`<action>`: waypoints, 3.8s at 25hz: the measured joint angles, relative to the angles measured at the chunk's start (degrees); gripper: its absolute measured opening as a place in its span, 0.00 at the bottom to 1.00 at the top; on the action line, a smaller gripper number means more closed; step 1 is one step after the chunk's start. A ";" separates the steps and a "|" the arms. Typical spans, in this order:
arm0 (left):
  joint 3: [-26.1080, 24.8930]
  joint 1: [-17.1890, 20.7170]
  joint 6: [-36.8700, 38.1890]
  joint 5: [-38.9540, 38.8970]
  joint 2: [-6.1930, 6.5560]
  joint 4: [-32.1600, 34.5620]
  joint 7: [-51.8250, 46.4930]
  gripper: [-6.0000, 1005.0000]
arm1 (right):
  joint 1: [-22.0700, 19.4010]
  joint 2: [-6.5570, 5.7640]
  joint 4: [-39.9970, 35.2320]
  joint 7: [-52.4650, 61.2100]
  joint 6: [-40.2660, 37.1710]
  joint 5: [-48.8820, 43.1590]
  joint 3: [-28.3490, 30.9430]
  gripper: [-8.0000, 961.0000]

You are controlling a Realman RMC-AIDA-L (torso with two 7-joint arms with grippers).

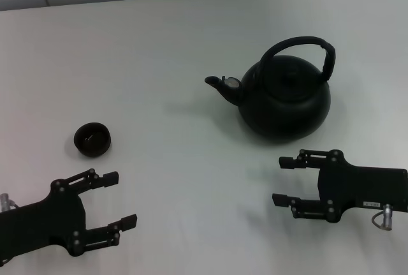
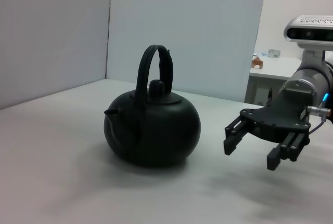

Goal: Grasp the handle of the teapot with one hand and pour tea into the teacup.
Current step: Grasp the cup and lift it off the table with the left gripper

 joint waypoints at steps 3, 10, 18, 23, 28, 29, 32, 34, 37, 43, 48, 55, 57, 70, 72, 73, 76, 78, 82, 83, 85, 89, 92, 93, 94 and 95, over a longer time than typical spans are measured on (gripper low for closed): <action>0.01 -0.03 -0.07 0.03 -0.13 0.08 0.00 0.81 | 0.13 -0.08 0.03 0.00 -0.42 -0.10 0.08 0.66; 0.06 -0.56 -0.61 0.08 -0.11 -0.04 -0.12 0.81 | 0.17 -0.10 -0.13 0.18 -0.59 -0.06 0.18 0.82; 0.35 -0.59 -0.81 0.06 0.14 0.16 -0.75 0.81 | 0.10 0.02 -0.16 0.12 -0.52 0.17 0.59 0.82; 0.47 -0.37 -0.80 0.04 0.00 0.18 -0.77 0.81 | 0.14 0.13 -0.14 0.01 -0.51 0.20 0.62 0.82; -0.11 -0.01 -0.75 -0.25 -0.20 0.18 -0.30 0.81 | -0.01 0.16 -0.24 -0.01 -0.52 0.46 0.69 0.82; -0.11 -0.01 -0.75 -0.25 -0.20 0.18 -0.30 0.81 | -0.05 0.16 -0.24 -0.01 -0.53 0.52 0.72 0.82; -5.69 0.10 -1.11 -1.45 -0.81 -0.31 -0.05 0.81 | -0.17 0.17 -0.24 -0.02 -0.57 0.56 0.97 0.82; -12.13 0.24 -1.74 -2.06 -1.43 -0.74 1.00 0.81 | -0.21 0.17 -0.23 -0.04 -0.81 0.57 1.30 0.82; -20.01 0.51 -2.18 -2.35 -1.88 -2.38 4.43 0.81 | -0.26 0.17 -0.22 -0.08 -1.00 0.60 1.67 0.82; -24.50 0.63 -2.17 -2.42 -1.75 -4.81 7.84 0.81 | -0.44 0.09 -0.21 -0.10 -1.10 0.66 2.24 0.82; -24.90 0.35 -3.66 -1.18 -1.76 -5.53 9.66 0.81 | -0.42 0.08 -0.21 -0.12 -1.11 0.66 2.23 0.82; -21.28 0.23 -14.18 0.01 -1.99 -6.69 13.19 0.81 | -0.43 0.07 -0.21 -0.13 -1.10 0.66 2.22 0.82; -21.07 0.17 -15.88 0.13 -2.05 -6.97 13.55 0.81 | -0.45 0.07 -0.21 -0.12 -1.08 0.66 2.22 0.82; -20.47 -2.15 -17.95 0.13 -2.08 -8.43 13.57 0.80 | -0.35 0.08 -0.21 0.21 -1.11 0.66 2.21 0.82; -19.97 -2.80 -19.12 0.13 -2.07 -8.86 13.57 0.80 | -0.35 0.08 -0.21 0.26 -1.11 0.66 2.22 0.82; -19.64 -3.19 -19.85 0.13 -2.06 -9.01 13.57 0.80 | -0.34 0.08 -0.23 0.28 -1.11 0.66 2.22 0.82; -19.35 -4.16 -21.38 0.12 -2.07 -9.79 13.56 0.80 | -0.27 0.08 -0.29 0.31 -1.11 0.66 2.28 0.82; -19.35 -4.16 -21.38 0.12 -2.07 -9.79 13.56 0.80 | -0.26 0.08 -0.31 0.32 -1.11 0.66 2.35 0.82; -19.32 -5.40 -22.52 0.08 -2.06 -10.58 13.54 0.80 | -0.19 0.08 -0.31 0.34 -1.18 0.66 2.39 0.82; -19.32 -5.69 -22.68 -0.01 -2.05 -10.77 13.53 0.80 | -0.17 0.08 -0.31 0.34 -1.21 0.66 2.39 0.82; -19.32 -5.69 -22.68 -0.01 -2.05 -10.77 13.53 0.80 | -0.11 0.08 -0.31 0.36 -1.26 0.67 2.40 0.82; -19.36 -6.31 -23.49 -0.21 -2.03 -11.39 13.43 0.80 | -0.06 0.08 -0.32 0.38 -1.35 0.73 2.45 0.82; -19.35 -6.33 -23.56 -0.16 -2.03 -11.52 13.43 0.80 | -0.08 0.08 -0.37 0.40 -1.76 0.79 2.81 0.82; -19.36 -6.32 -23.66 -0.19 -2.03 -11.93 13.48 0.80 | -0.11 0.08 -0.37 0.42 -1.93 0.80 2.93 0.82; -19.35 -6.31 -23.68 -0.21 -2.03 -11.95 13.51 0.80 | -0.14 0.08 -0.38 0.44 -1.99 0.80 2.95 0.82; -19.36 -6.26 -23.68 -0.25 -2.03 -11.96 13.51 0.80 | -0.15 0.08 -0.38 0.46 -2.02 0.81 2.97 0.82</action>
